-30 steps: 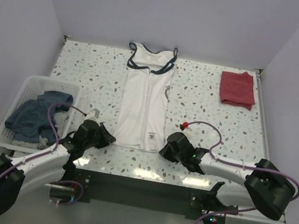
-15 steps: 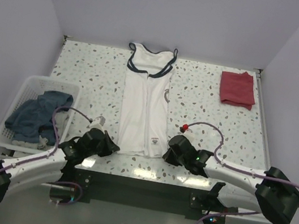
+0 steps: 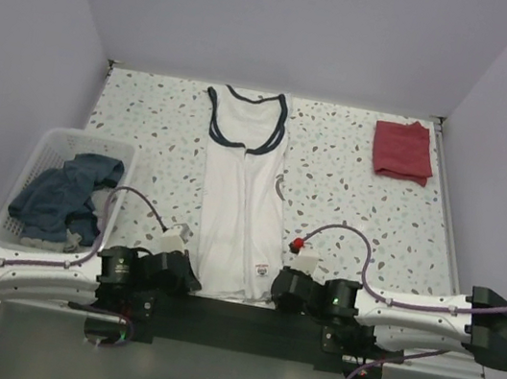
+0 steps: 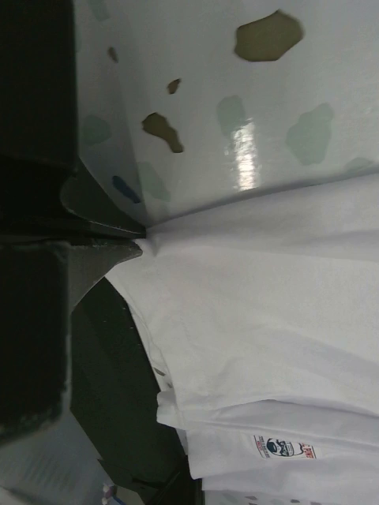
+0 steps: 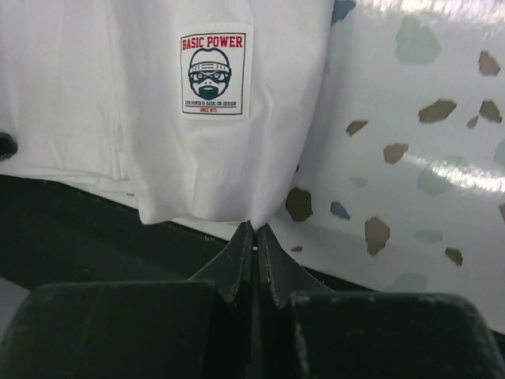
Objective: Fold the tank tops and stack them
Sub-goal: Fold the tank top
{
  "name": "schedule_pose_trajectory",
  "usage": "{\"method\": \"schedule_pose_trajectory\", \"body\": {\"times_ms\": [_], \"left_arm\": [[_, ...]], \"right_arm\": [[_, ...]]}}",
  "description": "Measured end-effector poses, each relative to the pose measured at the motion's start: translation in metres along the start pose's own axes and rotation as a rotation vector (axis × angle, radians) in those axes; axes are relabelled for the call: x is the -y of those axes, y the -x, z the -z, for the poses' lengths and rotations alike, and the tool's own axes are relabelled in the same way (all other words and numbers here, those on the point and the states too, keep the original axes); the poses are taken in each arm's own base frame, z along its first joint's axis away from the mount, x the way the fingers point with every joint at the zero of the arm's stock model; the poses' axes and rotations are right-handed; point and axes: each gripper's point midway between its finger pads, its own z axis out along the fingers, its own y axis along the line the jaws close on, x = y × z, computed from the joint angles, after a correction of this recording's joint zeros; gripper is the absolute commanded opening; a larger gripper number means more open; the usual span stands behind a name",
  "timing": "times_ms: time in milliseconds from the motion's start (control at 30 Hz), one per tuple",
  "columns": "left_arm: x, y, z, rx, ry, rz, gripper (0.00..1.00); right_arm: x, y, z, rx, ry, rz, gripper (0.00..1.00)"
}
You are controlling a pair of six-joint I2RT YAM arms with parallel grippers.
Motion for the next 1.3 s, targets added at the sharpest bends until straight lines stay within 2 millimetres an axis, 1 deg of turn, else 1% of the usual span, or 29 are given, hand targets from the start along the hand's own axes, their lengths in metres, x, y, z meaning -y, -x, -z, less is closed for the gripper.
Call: {"method": "schedule_pose_trajectory", "body": {"times_ms": [100, 167, 233, 300, 367, 433, 500, 667, 800, 933, 967, 1067, 1200, 1300], "left_arm": [[0.004, -0.022, 0.016, -0.055, 0.031, -0.061, 0.00], [0.013, -0.028, 0.027, -0.060, 0.044, -0.078, 0.00], [0.024, -0.032, 0.039, -0.054, 0.050, -0.091, 0.00], [0.034, -0.028, 0.047, -0.031, 0.055, -0.073, 0.00], [0.042, -0.018, 0.052, 0.015, 0.054, -0.039, 0.00], [0.044, -0.008, 0.056, 0.060, 0.054, -0.014, 0.00], [0.046, 0.005, 0.060, 0.112, 0.046, 0.006, 0.00], [0.056, 0.044, 0.067, 0.250, 0.022, 0.051, 0.00], [0.057, 0.080, 0.059, 0.350, 0.061, 0.064, 0.00], [0.053, 0.110, 0.050, 0.420, 0.113, 0.030, 0.00], [0.054, 0.115, 0.049, 0.431, 0.117, 0.022, 0.00], [0.060, 0.141, 0.047, 0.478, 0.136, 0.011, 0.00], [0.069, 0.180, 0.040, 0.532, 0.161, 0.006, 0.00], [0.071, 0.206, 0.033, 0.558, 0.178, 0.005, 0.00]], "right_arm": [[-0.006, -0.018, 0.013, -0.012, 0.000, 0.062, 0.00], [-0.016, -0.023, 0.024, -0.007, 0.002, 0.090, 0.00], [-0.030, -0.022, 0.034, 0.009, 0.016, 0.094, 0.00], [-0.041, -0.014, 0.041, 0.037, 0.026, 0.083, 0.00], [-0.045, -0.004, 0.045, 0.074, 0.024, 0.074, 0.00], [-0.046, 0.007, 0.047, 0.110, 0.013, 0.069, 0.00], [-0.046, 0.022, 0.048, 0.137, -0.003, 0.063, 0.00], [-0.045, 0.069, 0.042, 0.207, -0.042, 0.034, 0.00], [-0.042, 0.096, 0.030, 0.240, -0.086, 0.045, 0.00], [-0.042, 0.118, 0.020, 0.271, -0.112, 0.062, 0.00], [-0.043, 0.124, 0.018, 0.279, -0.118, 0.067, 0.00], [-0.045, 0.145, 0.011, 0.307, -0.135, 0.077, 0.00], [-0.050, 0.177, -0.001, 0.341, -0.149, 0.074, 0.00], [-0.050, 0.203, -0.013, 0.362, -0.168, 0.064, 0.00]]}}
